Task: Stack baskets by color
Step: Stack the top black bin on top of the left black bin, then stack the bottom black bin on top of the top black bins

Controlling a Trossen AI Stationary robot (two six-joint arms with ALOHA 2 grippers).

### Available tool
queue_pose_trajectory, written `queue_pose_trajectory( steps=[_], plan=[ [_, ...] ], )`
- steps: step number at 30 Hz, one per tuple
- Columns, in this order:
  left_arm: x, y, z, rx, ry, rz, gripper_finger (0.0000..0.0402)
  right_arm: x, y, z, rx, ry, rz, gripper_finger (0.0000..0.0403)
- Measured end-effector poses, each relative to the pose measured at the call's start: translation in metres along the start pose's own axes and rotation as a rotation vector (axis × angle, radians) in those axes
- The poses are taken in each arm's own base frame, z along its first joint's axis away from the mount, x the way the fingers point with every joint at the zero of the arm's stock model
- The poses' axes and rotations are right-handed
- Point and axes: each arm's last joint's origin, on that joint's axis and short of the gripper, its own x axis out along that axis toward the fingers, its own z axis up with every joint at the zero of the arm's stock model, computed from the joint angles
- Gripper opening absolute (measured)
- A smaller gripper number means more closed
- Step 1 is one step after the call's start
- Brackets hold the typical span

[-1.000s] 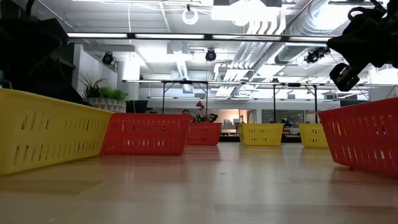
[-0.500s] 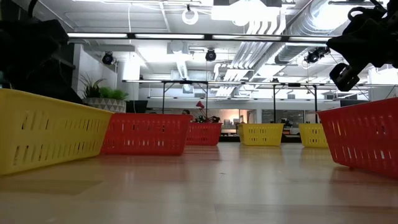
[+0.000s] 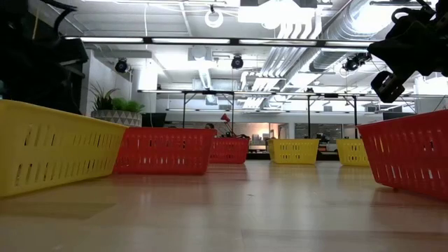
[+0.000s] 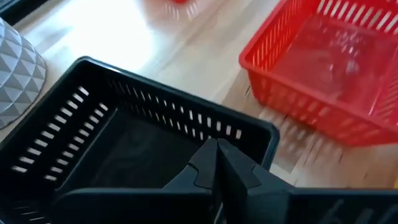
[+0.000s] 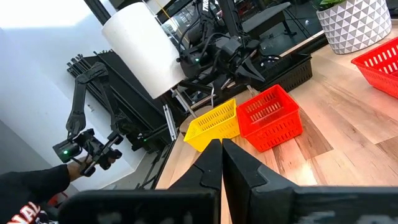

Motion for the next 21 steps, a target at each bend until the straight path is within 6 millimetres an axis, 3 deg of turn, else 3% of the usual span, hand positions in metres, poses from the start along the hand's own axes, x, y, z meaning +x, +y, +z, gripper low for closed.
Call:
queue_pose_trajectory(
  steps=[4,9,15,21],
  plan=[
    [0.002,0.001,0.006,0.017,-0.012,0.023,0.0000,0.000,0.000,0.000,0.000,0.000,0.000,0.0000],
    [-0.002,0.001,0.028,0.077,-0.054,0.046,0.0000,0.000,0.000,0.000,0.000,0.000,0.000,0.0000],
    [-0.012,0.008,0.067,0.169,-0.104,0.046,0.0000,0.000,0.000,0.000,0.000,0.000,0.000,0.0000],
    [-0.025,0.027,0.112,0.228,-0.214,-0.005,0.0000,0.000,0.000,0.000,0.000,0.000,0.000,0.0000]
  ],
)
